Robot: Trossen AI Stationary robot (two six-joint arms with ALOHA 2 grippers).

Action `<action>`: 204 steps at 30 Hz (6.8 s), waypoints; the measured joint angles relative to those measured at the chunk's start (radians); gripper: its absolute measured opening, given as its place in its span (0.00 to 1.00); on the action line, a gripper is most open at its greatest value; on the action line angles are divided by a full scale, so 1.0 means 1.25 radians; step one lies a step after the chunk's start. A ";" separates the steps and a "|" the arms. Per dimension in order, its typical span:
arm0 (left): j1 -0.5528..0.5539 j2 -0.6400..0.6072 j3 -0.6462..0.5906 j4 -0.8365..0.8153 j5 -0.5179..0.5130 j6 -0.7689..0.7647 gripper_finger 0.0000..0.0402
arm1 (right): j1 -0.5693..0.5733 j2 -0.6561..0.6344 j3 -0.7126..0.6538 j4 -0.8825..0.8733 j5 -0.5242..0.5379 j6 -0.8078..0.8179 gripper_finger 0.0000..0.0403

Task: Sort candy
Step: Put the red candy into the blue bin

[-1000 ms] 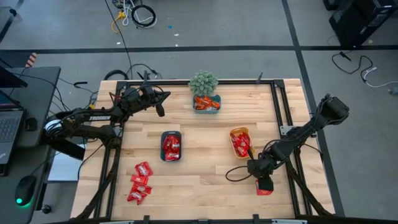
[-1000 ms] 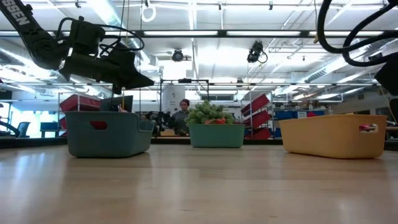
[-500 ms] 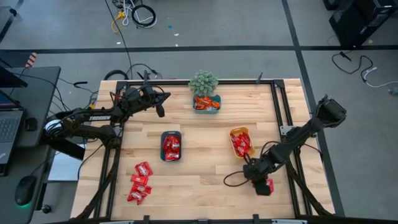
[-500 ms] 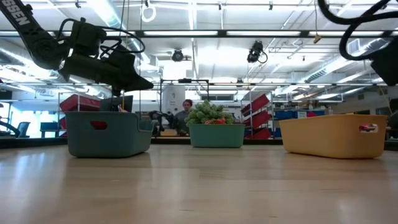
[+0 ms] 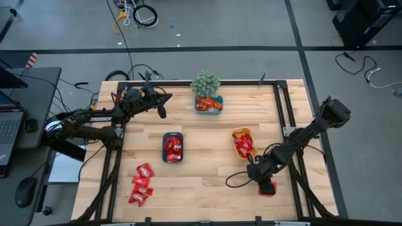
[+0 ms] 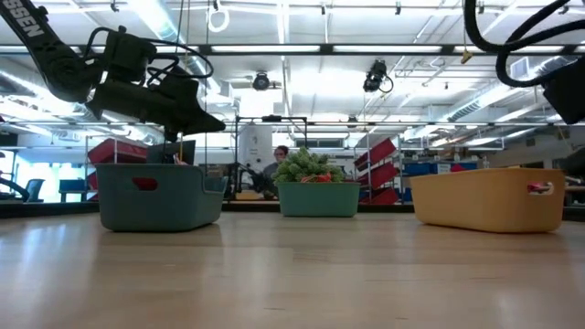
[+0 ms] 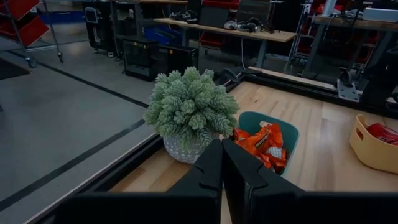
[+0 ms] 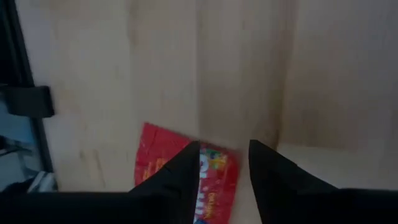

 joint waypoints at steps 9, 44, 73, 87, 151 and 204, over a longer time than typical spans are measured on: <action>0.000 0.000 0.000 -0.009 0.000 0.000 0.03 | 0.004 0.003 0.001 -0.016 0.002 -0.003 0.34; 0.000 0.000 0.000 -0.028 0.000 -0.010 0.03 | -0.029 0.000 0.010 0.042 -0.056 -0.022 0.00; 0.000 0.000 0.000 -0.031 0.000 -0.015 0.03 | 0.288 0.001 0.046 -0.075 0.171 0.251 0.59; 0.000 0.000 -0.001 -0.042 -0.001 -0.015 0.03 | 0.301 0.131 0.097 -0.096 0.208 0.179 0.50; -0.001 0.000 -0.001 -0.043 0.000 -0.015 0.03 | -0.008 0.000 0.113 -0.104 0.214 -0.185 0.02; -0.001 0.000 -0.001 -0.011 0.000 -0.017 0.03 | -0.271 0.041 0.311 -0.083 0.372 -0.639 0.07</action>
